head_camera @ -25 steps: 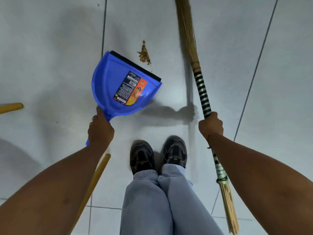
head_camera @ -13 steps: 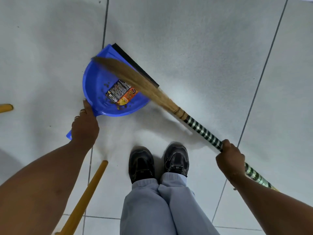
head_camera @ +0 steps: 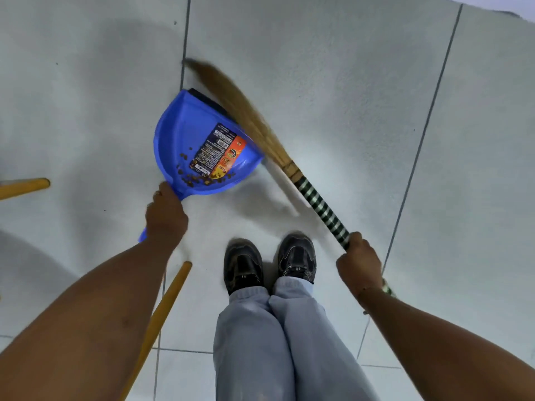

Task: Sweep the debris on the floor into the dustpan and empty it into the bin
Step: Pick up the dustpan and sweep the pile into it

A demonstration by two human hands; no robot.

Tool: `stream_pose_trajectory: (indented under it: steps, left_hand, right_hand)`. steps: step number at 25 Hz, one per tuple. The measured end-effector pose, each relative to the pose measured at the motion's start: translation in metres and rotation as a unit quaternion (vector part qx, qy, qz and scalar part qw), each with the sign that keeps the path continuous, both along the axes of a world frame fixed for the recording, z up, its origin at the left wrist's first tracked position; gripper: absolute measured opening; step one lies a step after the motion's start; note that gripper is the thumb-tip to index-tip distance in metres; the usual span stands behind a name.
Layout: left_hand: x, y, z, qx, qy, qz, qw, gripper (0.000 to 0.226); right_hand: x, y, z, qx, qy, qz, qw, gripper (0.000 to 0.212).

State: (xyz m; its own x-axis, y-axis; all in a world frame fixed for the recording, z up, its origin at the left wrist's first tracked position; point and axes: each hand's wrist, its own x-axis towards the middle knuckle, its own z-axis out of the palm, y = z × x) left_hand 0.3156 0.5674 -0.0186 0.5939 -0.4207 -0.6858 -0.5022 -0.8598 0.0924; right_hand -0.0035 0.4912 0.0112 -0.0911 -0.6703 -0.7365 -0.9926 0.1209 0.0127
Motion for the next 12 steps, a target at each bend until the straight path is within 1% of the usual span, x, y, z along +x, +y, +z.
stream_pose_trajectory:
  steps: [2, 4, 6, 7, 8, 12]
  left_hand:
    - [-0.023, -0.009, 0.031, -0.026, 0.030, 0.080, 0.996, 0.049]
    - [-0.048, -0.021, 0.067, -0.023, 0.046, 0.106, 0.993, 0.046]
    - [-0.069, -0.032, 0.104, -0.023, 0.051, 0.109, 0.992, 0.045]
    - [-0.079, -0.040, 0.126, -0.030, 0.054, 0.101, 0.993, 0.046]
    - [-0.090, -0.051, 0.153, -0.038, 0.057, 0.086, 0.994, 0.046]
    - [-0.121, -0.084, 0.223, -0.052, 0.042, 0.062, 0.996, 0.047]
  right_hand:
    - [0.013, 0.006, 0.025, -0.010, -0.072, -0.030, 0.997, 0.049]
    - [0.026, 0.005, 0.054, -0.033, -0.119, -0.016, 0.992, 0.061]
    - [0.036, -0.004, 0.084, -0.074, -0.117, 0.010, 0.990, 0.060]
    - [0.036, -0.012, 0.103, -0.094, -0.111, 0.007, 0.989, 0.058]
    - [0.032, -0.022, 0.129, -0.108, -0.103, -0.003, 0.989, 0.056]
    - [0.015, -0.057, 0.196, -0.130, -0.095, -0.053, 0.986, 0.053]
